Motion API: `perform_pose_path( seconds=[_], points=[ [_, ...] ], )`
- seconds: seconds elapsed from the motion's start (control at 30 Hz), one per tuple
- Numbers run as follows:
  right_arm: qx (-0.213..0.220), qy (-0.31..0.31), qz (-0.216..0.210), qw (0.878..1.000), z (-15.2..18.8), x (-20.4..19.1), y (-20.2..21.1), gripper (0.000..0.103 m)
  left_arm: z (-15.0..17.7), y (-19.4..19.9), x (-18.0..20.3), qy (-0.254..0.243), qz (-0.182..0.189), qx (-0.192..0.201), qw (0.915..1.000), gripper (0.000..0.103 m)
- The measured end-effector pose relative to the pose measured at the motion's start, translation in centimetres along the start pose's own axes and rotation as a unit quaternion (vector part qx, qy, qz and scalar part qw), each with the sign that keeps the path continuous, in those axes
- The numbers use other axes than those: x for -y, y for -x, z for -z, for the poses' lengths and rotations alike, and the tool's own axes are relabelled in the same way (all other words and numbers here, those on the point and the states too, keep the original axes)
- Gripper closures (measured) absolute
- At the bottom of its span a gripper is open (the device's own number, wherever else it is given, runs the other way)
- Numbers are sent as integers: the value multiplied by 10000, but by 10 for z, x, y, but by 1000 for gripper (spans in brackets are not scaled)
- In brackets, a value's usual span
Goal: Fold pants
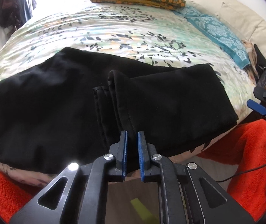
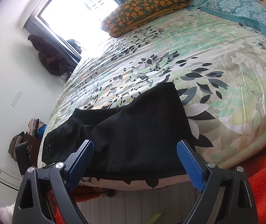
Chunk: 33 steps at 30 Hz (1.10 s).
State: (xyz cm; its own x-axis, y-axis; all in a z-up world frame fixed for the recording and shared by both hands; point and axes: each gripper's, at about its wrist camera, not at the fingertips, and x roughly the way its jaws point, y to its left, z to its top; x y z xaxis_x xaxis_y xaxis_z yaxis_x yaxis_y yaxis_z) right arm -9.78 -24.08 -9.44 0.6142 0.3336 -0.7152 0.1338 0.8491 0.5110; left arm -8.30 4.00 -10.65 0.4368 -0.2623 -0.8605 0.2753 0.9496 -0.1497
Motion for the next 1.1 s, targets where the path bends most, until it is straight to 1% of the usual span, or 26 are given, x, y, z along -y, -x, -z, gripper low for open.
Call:
perform_pose_path(
  seconds=[0.07,0.1,0.17,0.2,0.27,0.3,0.33,0.37,0.4,0.43,0.5,0.53,0.6,0.7,0.73,0.77,0.83,0.87,0.93,0.97,1.0,1.07,1.1],
  points=[
    [74,-19,44,10000,-1,2,4,12,2,14,-1,-34,-77,146,9999,94],
    [87,20,53,9999,-2,2,5,12,3,16,-4,-2,-122,126,9998,94],
    [24,187,169,9997,-2,0,2,11,5,2,-12,143,-193,-121,9996,93],
    [-117,316,268,9991,-1,-3,-5,10,6,-8,-14,188,-230,-288,9991,93],
    [-564,715,299,9954,4,-13,-29,10,10,-21,-13,168,-254,-522,9982,89],
    [-873,1016,403,9902,10,-18,-47,10,10,-21,-11,125,-343,-514,9980,81],
    [-1278,1325,672,9806,18,-22,-67,10,9,-19,-10,116,-436,-493,9978,65],
    [-1605,1606,1035,9684,28,-24,-85,9,8,-15,-11,161,-584,-475,9970,53],
    [-1749,1845,1273,9587,36,-25,-96,8,6,-9,-16,288,-737,-379,9961,38],
    [-1745,2039,1355,9537,42,-29,-100,3,4,1,-22,464,-814,-174,9954,37],
    [-1717,2246,1420,9486,45,-35,-101,1,-1,22,-31,764,-735,308,9939,36],
    [-1712,2271,1407,9483,46,-36,-100,1,-4,31,-32,819,-646,531,9931,34],
    [-1697,2202,1368,9508,45,-32,-98,1,-12,37,-24,697,-349,794,9938,32],
    [-1572,1982,1258,9592,38,-31,-87,2,-21,26,2,289,371,775,9959,32],
    [-1502,1857,1193,9637,35,-30,-81,2,-23,20,10,124,544,762,9955,32],
    [-1404,1711,1114,9688,31,-28,-74,2,-25,12,18,-63,600,723,9956,32],
    [-1016,1409,923,9805,22,-27,-54,2,-25,-8,25,-338,426,554,9970,32],
    [-779,1300,811,9851,16,-29,-44,2,-24,-19,25,-383,366,424,9977,32],
    [-370,1188,650,9901,3,-32,-31,2,-19,-38,17,-322,200,106,9992,32],
    [-255,1159,604,9911,-4,-34,-29,2,-16,-47,12,-266,164,-56,9995,34],
    [-238,1132,557,9917,-10,-36,-32,2,-13,-53,9,-242,161,-128,9995,38],
    [-192,1076,423,9931,-19,-37,-44,2,-11,-54,11,-352,134,-106,9992,38],
    [-177,1083,447,9929,-22,-37,-52,2,-9,-54,15,-416,71,-117,9990,37]
  ],
)
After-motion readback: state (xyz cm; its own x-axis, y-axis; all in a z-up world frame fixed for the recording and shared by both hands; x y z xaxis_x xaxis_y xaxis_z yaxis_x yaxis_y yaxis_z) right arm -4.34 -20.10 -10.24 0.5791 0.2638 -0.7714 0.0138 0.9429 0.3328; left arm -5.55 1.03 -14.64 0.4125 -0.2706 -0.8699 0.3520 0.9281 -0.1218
